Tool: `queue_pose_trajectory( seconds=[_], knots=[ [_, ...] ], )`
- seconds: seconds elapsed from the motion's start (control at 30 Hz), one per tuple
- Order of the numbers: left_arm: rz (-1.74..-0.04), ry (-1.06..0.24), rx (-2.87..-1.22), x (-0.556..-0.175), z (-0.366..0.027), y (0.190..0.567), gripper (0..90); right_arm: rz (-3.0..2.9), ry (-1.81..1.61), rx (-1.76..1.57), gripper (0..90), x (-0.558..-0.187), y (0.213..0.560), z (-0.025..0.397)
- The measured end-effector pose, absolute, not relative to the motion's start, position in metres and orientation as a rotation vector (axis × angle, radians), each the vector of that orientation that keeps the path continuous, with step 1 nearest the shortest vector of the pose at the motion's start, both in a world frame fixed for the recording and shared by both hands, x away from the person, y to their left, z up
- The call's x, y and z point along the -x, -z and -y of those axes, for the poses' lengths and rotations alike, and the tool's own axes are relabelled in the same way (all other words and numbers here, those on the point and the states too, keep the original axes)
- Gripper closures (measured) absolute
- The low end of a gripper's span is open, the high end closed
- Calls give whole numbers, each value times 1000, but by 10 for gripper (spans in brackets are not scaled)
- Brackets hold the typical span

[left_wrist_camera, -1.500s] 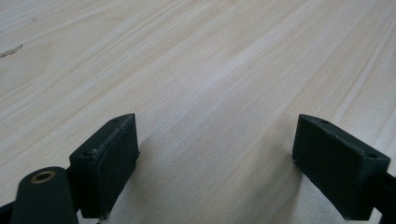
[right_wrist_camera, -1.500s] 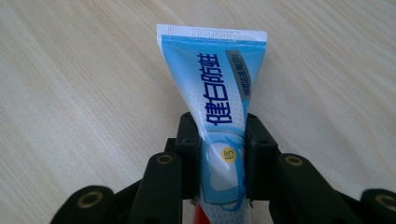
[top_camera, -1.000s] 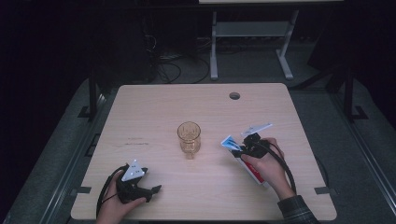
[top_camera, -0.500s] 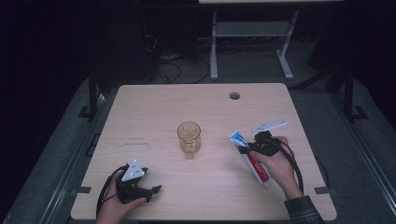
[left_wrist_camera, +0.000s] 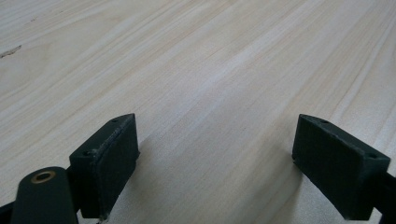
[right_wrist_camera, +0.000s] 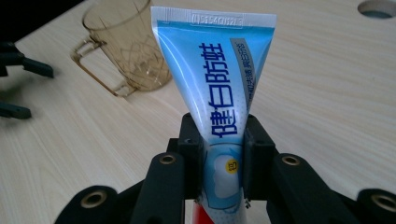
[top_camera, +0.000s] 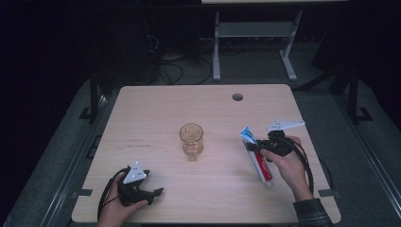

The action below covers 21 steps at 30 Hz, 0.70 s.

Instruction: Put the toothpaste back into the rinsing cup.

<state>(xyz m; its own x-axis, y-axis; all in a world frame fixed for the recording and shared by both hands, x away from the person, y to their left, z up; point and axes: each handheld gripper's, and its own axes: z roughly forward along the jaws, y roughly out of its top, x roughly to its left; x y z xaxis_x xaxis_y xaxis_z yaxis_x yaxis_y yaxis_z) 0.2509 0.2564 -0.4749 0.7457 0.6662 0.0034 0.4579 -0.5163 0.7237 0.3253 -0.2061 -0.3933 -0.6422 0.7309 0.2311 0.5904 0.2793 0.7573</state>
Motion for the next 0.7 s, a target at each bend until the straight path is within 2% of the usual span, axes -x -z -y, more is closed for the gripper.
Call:
queue_pose_trajectory(
  seconds=[0.7],
  knots=[
    [-839, -366, -2207, -251, -257, 475, 136, -2268, -1523, -1040, 729, -324, 366, 202]
  ],
)
